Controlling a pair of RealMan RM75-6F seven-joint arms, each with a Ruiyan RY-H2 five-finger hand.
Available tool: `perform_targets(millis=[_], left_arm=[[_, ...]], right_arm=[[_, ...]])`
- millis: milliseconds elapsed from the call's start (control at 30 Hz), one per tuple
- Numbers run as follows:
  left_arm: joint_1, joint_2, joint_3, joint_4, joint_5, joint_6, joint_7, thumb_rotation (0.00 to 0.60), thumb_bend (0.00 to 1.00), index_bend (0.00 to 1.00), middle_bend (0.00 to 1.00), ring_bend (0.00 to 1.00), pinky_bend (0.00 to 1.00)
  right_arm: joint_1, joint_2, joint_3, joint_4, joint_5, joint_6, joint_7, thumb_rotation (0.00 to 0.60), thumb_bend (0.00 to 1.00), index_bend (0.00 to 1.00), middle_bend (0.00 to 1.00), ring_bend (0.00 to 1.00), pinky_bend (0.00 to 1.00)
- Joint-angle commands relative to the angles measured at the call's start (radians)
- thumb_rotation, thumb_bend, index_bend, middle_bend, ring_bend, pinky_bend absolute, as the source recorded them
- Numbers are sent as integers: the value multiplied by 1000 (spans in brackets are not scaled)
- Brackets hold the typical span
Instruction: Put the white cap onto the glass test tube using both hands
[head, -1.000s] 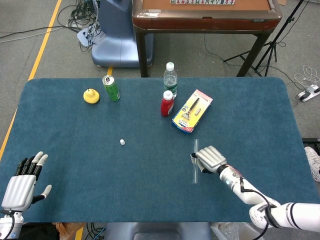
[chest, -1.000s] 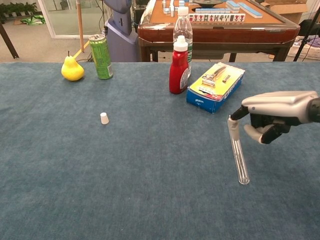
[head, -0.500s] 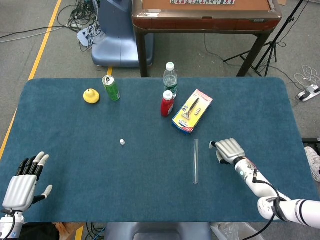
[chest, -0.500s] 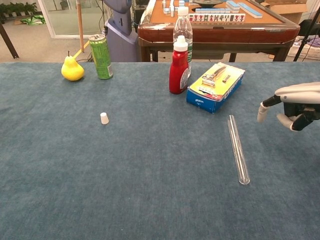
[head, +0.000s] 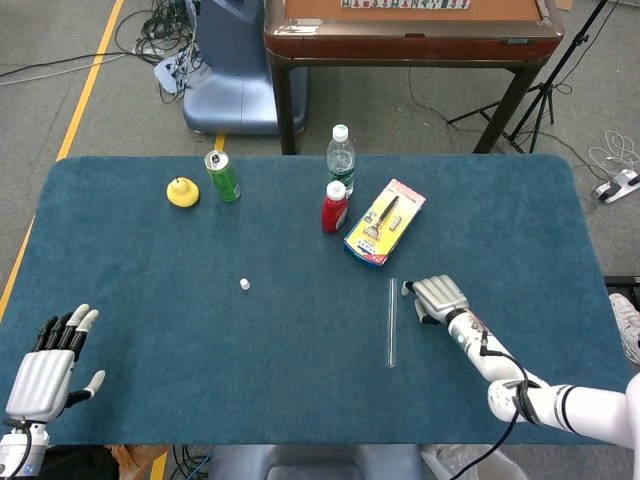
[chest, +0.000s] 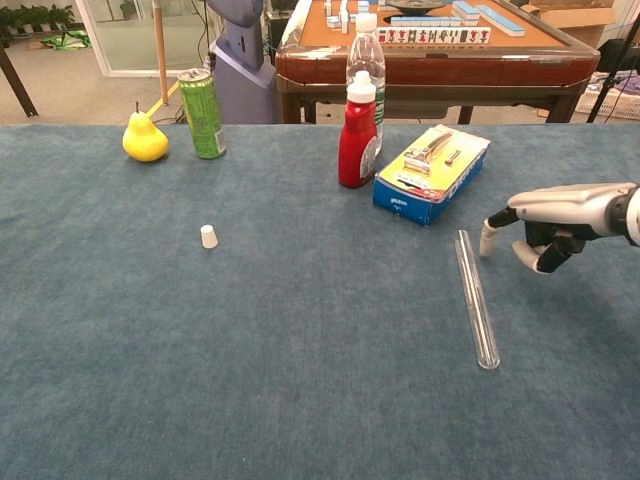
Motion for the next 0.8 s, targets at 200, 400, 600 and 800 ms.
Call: perform_targets(millis=[200, 400, 600, 800], left_arm=[[10, 7, 2, -4, 1, 15, -3, 600, 248, 47, 31, 4, 19], [18, 10, 5, -5, 3, 23, -6, 600, 248, 47, 30, 4, 19], [22, 12, 5, -2, 1, 27, -13, 600, 248, 47, 30, 4, 19], [28, 17, 6, -1, -1, 33, -20, 600, 248, 47, 29, 4, 19]], right_arm=[[20, -48, 36, 11, -45, -8, 22, 600, 1000, 287, 1000, 1000, 1000], [41, -91, 60, 11, -73, -20, 35, 600, 1000, 287, 1000, 1000, 1000], [58, -129, 74, 17, -94, -30, 45, 600, 1000, 287, 1000, 1000, 1000], [38, -85, 74, -71, -170, 22, 56, 600, 1000, 287, 1000, 1000, 1000]])
